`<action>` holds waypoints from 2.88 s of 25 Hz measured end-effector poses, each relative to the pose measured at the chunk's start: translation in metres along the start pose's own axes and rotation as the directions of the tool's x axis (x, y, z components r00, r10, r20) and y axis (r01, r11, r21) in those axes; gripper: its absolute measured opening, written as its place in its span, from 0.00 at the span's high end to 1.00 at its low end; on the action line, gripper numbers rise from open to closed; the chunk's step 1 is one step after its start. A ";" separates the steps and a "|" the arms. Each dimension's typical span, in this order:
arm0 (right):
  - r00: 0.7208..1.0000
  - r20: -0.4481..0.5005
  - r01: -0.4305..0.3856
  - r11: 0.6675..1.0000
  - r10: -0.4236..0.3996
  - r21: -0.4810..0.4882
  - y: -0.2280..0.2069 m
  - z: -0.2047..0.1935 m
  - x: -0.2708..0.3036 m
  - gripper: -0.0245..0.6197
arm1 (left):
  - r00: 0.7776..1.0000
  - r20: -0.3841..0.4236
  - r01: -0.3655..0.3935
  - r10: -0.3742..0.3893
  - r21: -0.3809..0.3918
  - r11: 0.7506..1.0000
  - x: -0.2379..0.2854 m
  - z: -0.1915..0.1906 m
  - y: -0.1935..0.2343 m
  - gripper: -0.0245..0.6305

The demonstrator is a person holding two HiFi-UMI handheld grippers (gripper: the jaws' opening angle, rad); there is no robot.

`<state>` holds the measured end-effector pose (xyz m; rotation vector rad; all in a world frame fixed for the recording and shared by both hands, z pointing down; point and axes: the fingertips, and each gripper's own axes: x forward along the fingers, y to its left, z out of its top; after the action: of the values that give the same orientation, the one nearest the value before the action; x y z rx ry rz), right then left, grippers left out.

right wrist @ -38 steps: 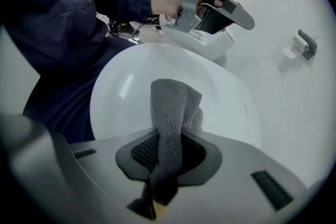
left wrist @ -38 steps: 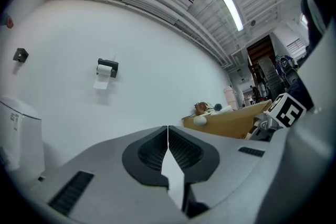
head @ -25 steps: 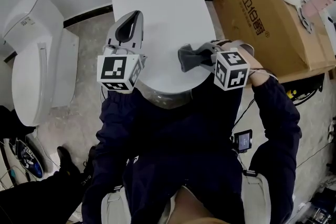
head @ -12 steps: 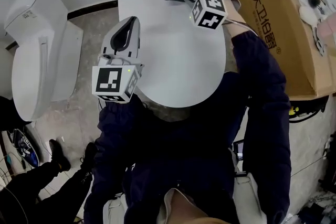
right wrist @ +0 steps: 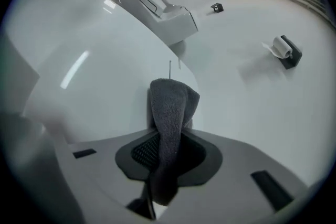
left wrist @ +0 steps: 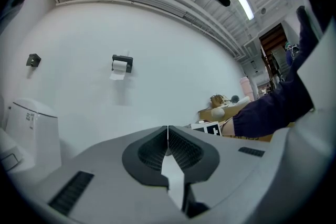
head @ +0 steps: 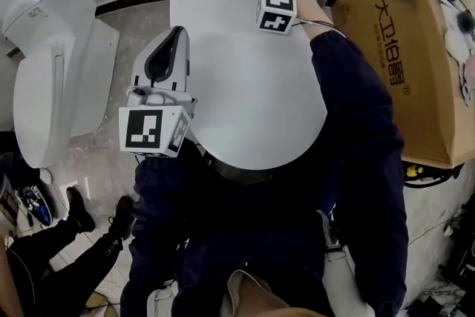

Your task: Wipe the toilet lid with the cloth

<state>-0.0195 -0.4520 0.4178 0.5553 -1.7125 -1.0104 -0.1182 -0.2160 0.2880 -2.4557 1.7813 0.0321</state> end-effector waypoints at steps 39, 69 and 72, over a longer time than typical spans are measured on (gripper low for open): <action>0.883 0.060 -0.468 0.883 0.466 0.026 0.207 0.067 -0.249 0.84 | 0.989 0.068 0.132 -0.131 -0.013 0.991 -0.040 0.015 -0.044 0.94; 0.996 0.083 -0.012 0.999 0.016 -0.048 0.013 0.096 -0.132 0.84 | 0.999 0.016 0.035 -0.034 -0.040 0.999 -0.064 -0.007 -0.015 0.94; 0.990 0.100 0.106 0.994 -0.103 -0.031 -0.019 0.103 -0.085 0.84 | 1.000 -0.001 0.010 -0.010 -0.045 0.999 -0.068 -0.011 -0.007 0.94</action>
<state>-0.0853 -0.3604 0.3442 0.5853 -1.7632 -1.1578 -0.1336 -0.1509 0.3050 -2.4958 1.7881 0.0703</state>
